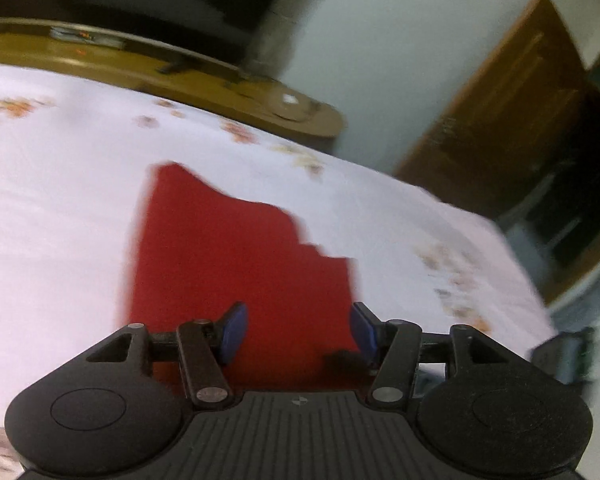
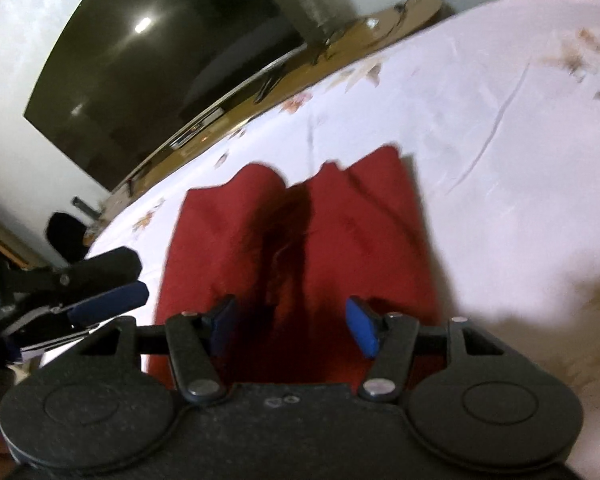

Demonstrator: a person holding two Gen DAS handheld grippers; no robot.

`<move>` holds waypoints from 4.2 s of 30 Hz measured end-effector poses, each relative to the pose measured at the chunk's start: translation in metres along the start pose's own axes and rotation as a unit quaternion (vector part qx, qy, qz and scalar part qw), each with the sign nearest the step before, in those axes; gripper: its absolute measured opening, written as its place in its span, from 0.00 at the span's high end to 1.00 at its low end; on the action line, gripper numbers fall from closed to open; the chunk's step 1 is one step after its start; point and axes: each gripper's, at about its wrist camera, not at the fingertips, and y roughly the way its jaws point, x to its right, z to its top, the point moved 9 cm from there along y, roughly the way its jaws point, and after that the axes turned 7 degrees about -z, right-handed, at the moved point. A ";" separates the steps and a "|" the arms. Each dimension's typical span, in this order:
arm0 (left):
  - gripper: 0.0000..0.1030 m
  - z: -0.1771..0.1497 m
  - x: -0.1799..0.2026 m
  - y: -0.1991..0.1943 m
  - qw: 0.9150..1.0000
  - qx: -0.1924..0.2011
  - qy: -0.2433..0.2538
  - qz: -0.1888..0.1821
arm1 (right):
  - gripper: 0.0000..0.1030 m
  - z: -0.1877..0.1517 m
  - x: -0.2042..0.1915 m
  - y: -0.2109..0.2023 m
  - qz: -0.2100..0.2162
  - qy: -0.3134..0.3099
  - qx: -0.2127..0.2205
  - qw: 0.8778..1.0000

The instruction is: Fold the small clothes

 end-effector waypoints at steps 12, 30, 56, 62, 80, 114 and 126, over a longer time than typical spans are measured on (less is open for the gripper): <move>0.46 -0.056 -0.044 0.009 0.997 -0.045 0.020 0.055 | 0.37 0.004 -0.024 0.013 0.022 0.010 -0.018 1.000; 0.46 -0.056 -0.049 0.009 0.998 -0.035 0.017 0.041 | 0.86 -0.008 -0.042 0.030 0.000 -0.033 -0.018 0.999; 0.46 -0.060 -0.007 0.035 0.997 -0.051 0.063 0.017 | 0.72 0.006 0.028 -0.011 -0.125 -0.094 0.034 0.987; 0.46 -0.027 0.003 0.016 0.998 -0.013 0.069 0.006 | 0.60 0.028 0.004 -0.056 -0.121 -0.098 0.111 0.982; 0.46 0.025 -0.005 0.090 0.997 -0.016 0.073 0.021 | 0.59 0.037 0.007 0.017 -0.135 -0.124 0.040 0.982; 0.40 -0.077 -0.005 0.024 0.990 -0.064 0.122 0.044 | 0.56 -0.038 -0.011 -0.041 -0.100 -0.157 0.033 0.982; 0.35 -0.088 -0.002 0.014 0.988 -0.073 0.108 0.078 | 0.52 -0.055 0.006 -0.035 -0.133 -0.145 0.013 0.980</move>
